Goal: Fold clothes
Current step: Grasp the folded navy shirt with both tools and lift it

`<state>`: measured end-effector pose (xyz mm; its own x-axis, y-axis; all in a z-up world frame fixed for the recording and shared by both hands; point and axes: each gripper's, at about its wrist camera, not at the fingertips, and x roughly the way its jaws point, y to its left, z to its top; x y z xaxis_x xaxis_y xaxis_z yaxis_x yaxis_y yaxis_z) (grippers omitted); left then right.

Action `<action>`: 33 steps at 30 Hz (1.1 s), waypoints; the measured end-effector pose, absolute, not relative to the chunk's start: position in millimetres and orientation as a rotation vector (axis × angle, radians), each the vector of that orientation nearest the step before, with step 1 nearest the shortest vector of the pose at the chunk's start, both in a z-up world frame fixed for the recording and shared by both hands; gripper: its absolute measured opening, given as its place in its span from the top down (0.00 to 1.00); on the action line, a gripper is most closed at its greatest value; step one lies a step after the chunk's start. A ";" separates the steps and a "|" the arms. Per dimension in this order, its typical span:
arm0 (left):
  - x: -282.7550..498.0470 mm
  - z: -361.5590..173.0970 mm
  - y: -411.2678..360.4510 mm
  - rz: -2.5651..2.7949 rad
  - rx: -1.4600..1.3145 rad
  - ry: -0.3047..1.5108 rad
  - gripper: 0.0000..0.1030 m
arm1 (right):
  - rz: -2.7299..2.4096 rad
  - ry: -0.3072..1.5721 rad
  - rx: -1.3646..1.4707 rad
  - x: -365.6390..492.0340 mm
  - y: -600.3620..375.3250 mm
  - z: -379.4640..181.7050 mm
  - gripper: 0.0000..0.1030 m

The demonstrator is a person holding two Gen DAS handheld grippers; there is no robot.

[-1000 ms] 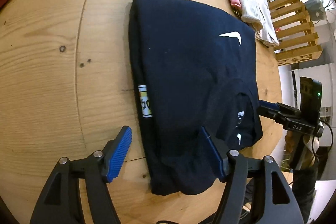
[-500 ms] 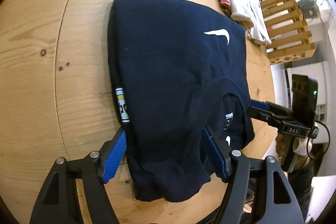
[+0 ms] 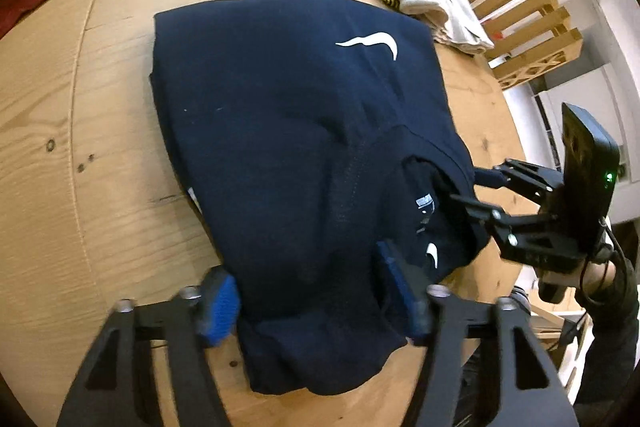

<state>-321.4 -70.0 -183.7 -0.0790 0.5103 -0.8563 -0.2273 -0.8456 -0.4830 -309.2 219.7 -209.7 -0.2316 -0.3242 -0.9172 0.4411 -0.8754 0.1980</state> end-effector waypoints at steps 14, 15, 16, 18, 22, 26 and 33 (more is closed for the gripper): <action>-320.9 -184.1 -40.4 1.864 -1.563 -0.396 0.80 | -1.971 -0.233 1.488 -325.8 224.0 -205.8 0.78; -322.0 -181.8 -35.1 1.867 -1.551 -0.397 0.80 | -1.965 -0.248 1.478 -326.8 223.8 -203.6 0.78; -323.1 -179.5 -29.9 1.870 -1.539 -0.398 0.80 | -1.975 -0.259 1.468 -327.5 224.8 -201.4 0.78; -325.5 -177.0 -27.1 1.872 -1.520 -0.432 0.80 | -1.962 -0.306 1.456 -330.0 228.8 -200.0 0.78; -329.9 -169.9 -25.8 1.871 -1.469 -0.504 0.80 | -1.936 -0.410 1.427 -333.5 235.9 -197.8 0.78; -334.8 -151.5 -22.0 1.891 -1.416 -0.520 0.81 | -1.939 -0.421 1.398 -334.1 219.5 -184.1 0.79; -340.9 -138.0 -14.8 1.871 -1.398 -0.505 0.80 | -1.949 -0.367 1.421 -329.2 202.1 -183.1 0.81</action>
<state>-340.9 -14.8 -138.0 -0.1378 0.7490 -0.6481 -0.3208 -0.6528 -0.6862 -329.2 202.1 -183.1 -0.1654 -0.6699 -0.7238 0.3610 -0.7241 0.5877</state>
